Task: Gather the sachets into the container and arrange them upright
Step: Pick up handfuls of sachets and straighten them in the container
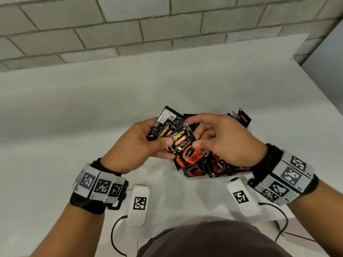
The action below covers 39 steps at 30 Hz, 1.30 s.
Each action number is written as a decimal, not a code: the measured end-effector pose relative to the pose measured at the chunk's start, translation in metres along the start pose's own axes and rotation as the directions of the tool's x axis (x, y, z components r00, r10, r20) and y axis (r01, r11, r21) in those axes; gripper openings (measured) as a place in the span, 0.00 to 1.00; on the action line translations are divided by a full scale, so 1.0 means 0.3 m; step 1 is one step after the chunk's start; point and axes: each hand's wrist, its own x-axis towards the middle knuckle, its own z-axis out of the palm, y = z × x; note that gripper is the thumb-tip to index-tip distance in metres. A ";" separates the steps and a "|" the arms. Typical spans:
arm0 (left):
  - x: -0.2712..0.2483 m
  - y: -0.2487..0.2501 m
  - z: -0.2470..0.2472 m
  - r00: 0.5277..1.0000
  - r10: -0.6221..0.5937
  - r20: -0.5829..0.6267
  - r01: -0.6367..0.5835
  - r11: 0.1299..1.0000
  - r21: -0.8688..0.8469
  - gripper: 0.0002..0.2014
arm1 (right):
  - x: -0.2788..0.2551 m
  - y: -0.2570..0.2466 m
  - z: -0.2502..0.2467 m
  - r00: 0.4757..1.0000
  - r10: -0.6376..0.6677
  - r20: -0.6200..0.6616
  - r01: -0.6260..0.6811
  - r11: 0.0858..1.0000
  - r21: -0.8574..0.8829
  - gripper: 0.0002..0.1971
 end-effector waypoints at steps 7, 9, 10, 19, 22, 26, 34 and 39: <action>-0.007 0.002 -0.057 0.987 -0.004 -0.161 0.001 1.000 -0.016 0.19 | -0.019 0.058 -0.029 1.000 0.014 -0.027 -0.018 0.988 -0.151 0.24; -0.013 0.004 -0.095 0.974 0.004 -0.228 -0.001 1.000 0.013 0.18 | -0.032 0.074 -0.037 0.999 0.041 -0.020 -0.044 0.973 -0.225 0.14; -0.016 0.003 -0.111 0.968 0.004 -0.252 0.003 1.000 0.029 0.17 | -0.037 0.083 -0.035 0.998 0.062 -0.001 -0.060 0.962 -0.268 0.11; -0.028 -0.016 -0.110 0.969 -0.019 -0.245 0.055 0.989 0.140 0.14 | -0.025 0.141 0.042 0.981 0.184 0.058 -0.167 0.960 -0.225 0.16; -0.028 -0.021 -0.103 0.971 -0.022 -0.238 0.062 0.985 0.160 0.14 | -0.019 0.155 0.062 0.983 0.171 0.069 -0.144 0.947 -0.286 0.24; -0.026 -0.016 -0.089 0.974 -0.020 -0.224 0.058 0.984 0.166 0.13 | -0.019 0.146 0.055 0.979 0.184 0.086 -0.143 0.926 -0.351 0.27; -0.002 0.005 -0.003 0.996 -0.022 -0.091 0.032 0.994 0.106 0.18 | -0.018 0.000 0.040 0.989 -0.071 -0.127 0.061 0.995 -0.079 0.21; 0.002 0.015 0.006 0.997 0.002 -0.081 0.004 0.997 0.073 0.14 | -0.003 0.008 0.049 0.995 -0.048 -0.082 0.042 0.997 -0.069 0.16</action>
